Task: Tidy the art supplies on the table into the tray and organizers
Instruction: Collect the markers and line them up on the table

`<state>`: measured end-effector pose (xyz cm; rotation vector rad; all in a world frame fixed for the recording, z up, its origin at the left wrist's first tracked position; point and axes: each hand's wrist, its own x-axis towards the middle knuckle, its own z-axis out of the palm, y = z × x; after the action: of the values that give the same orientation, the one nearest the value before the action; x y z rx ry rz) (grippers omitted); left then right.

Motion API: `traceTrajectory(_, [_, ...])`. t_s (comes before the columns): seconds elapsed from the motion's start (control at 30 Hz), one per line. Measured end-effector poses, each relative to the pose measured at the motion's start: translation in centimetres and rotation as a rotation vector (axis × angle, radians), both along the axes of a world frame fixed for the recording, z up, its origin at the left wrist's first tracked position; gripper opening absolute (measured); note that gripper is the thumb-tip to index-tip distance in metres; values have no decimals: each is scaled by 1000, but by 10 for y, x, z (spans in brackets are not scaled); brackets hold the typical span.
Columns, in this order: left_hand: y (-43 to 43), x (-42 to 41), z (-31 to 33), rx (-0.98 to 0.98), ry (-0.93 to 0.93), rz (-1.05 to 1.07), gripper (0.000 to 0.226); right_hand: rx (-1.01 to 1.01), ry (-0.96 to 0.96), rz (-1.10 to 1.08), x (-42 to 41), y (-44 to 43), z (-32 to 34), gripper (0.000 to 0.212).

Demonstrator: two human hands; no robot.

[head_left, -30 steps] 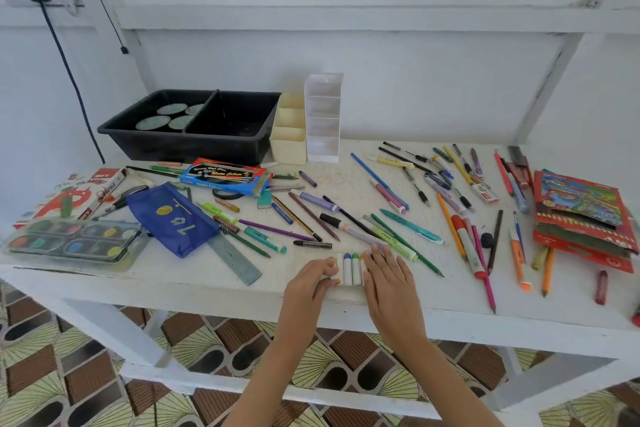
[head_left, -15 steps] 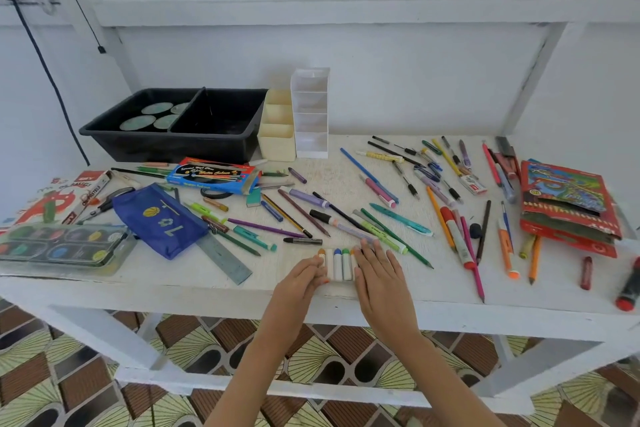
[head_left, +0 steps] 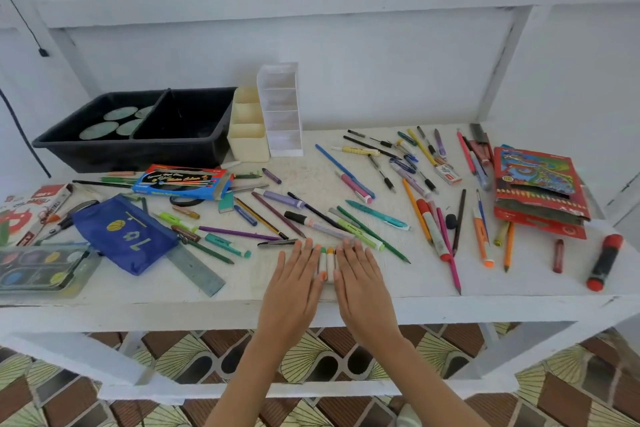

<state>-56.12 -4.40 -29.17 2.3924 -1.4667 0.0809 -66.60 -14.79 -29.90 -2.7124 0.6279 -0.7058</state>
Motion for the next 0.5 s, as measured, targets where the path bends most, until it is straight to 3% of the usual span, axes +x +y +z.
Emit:
traceTrajectory(0.13, [-9, -9, 9, -109, 68, 43, 59, 185, -152, -6, -1, -3, 6, 59])
traceTrajectory(0.33, [-60, -17, 35, -300, 195, 38, 52, 319, -383, -135, 1, -43, 44, 45])
traceTrajectory(0.5, [-122, -16, 48, -368, 304, 48, 46, 425, -420, -229, 2, -102, 56, 29])
